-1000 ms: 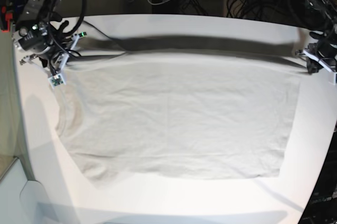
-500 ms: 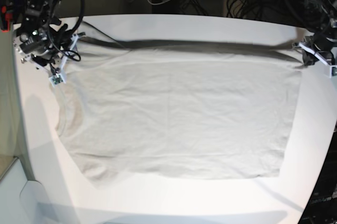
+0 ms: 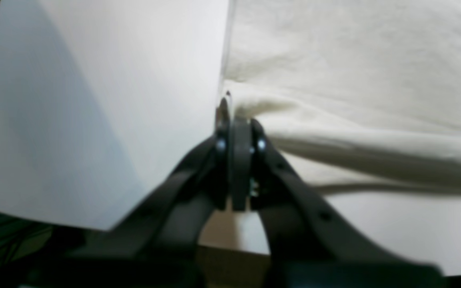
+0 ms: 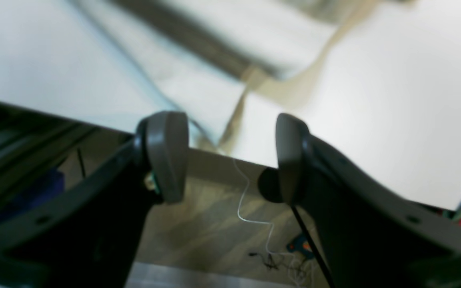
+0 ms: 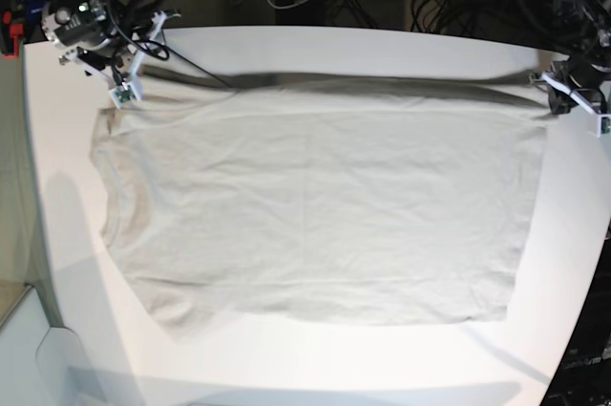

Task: Layout the t-shirt on the table in an organized manner, then fold the t-shirt properly
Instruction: 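Lift the grasped edge with both grippers and fold it over the shirt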

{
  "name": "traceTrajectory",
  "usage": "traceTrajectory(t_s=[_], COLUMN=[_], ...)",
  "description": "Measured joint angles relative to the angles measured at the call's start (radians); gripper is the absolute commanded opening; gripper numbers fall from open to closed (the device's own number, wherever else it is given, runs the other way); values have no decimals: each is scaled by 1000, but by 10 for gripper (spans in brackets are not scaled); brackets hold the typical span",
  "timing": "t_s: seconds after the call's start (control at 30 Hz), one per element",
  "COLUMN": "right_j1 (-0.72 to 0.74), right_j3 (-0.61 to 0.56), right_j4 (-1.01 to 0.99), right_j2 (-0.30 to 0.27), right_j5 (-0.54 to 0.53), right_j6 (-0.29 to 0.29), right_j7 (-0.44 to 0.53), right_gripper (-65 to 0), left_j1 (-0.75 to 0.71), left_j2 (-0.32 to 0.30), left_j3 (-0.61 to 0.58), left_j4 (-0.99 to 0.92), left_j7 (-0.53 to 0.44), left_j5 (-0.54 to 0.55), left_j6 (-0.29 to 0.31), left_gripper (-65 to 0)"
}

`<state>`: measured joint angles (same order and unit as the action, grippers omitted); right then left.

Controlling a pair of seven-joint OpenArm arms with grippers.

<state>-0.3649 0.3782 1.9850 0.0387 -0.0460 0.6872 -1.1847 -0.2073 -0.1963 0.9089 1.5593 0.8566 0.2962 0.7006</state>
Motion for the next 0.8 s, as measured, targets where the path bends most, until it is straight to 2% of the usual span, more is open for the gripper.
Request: traceTrajectory(t_s=[0.67, 0.8], right_j1=[4, 5], right_j3=[0, -8], right_j4=[-43, -43], right_j2=[0, 22], right_j5=[0, 1], right_j6=[0, 0], right_j7=[6, 6], right_gripper=[-304, -381], left_j1=[0, 0], left_j2=[0, 0], left_j3=[0, 0], left_j4=[0, 0], left_j7=[0, 0], left_j5=[-1, -1], left_j6=[0, 0], left_gripper=[-649, -649])
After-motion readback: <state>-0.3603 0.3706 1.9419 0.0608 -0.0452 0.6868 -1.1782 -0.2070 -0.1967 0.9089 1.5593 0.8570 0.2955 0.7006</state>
